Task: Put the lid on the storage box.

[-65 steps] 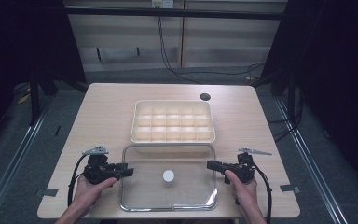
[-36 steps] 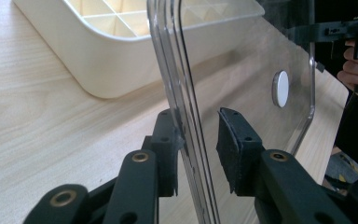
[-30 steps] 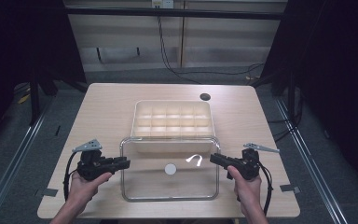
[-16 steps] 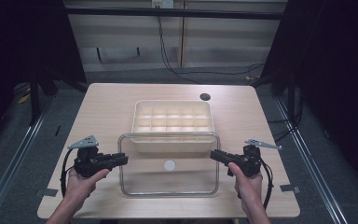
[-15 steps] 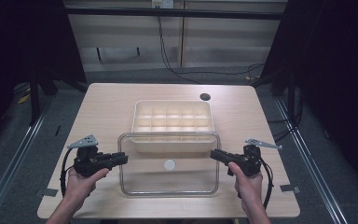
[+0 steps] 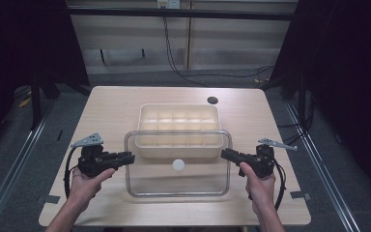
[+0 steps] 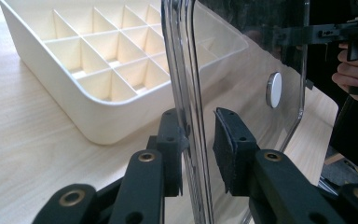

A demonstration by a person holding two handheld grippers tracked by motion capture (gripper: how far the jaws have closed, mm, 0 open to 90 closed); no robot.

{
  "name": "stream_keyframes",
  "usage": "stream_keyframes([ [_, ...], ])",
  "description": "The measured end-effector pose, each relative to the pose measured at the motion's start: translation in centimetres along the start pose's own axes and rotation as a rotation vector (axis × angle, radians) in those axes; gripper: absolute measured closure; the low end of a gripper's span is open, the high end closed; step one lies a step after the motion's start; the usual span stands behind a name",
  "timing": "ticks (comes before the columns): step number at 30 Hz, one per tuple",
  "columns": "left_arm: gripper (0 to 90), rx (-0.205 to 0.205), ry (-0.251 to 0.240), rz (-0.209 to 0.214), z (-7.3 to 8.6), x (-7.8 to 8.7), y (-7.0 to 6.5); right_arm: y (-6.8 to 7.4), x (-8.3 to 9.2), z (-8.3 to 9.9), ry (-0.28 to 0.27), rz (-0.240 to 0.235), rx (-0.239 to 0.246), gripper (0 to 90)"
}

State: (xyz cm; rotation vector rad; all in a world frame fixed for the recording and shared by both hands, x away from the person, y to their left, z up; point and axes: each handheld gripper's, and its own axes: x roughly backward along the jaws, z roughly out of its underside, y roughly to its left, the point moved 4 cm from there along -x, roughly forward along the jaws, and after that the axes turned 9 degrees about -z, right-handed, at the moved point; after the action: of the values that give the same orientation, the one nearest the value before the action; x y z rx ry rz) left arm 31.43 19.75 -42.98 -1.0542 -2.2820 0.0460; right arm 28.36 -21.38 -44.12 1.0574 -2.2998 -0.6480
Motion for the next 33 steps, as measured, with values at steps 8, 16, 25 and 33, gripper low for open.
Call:
stream_keyframes([
  [8, 72.8, 0.0, -0.013, -0.02, -1.0, 0.3, 0.3, 0.1, -0.5, -1.2, -0.005, -0.008, 0.018, 70.1],
  [16, 72.9, -0.005, -0.029, -0.022, -2.3, 0.3, 0.7, 0.4, -0.6, -2.4, -0.018, -0.01, 0.032, 70.0],
  [25, 72.7, -0.005, -0.044, -0.031, -3.5, 0.1, 0.8, 0.3, -0.8, -3.6, -0.032, -0.004, 0.039, 69.8],
  [33, 72.7, -0.011, -0.053, -0.042, -4.6, 0.0, 1.1, 0.0, -1.1, -4.8, -0.045, -0.003, 0.041, 69.6],
])
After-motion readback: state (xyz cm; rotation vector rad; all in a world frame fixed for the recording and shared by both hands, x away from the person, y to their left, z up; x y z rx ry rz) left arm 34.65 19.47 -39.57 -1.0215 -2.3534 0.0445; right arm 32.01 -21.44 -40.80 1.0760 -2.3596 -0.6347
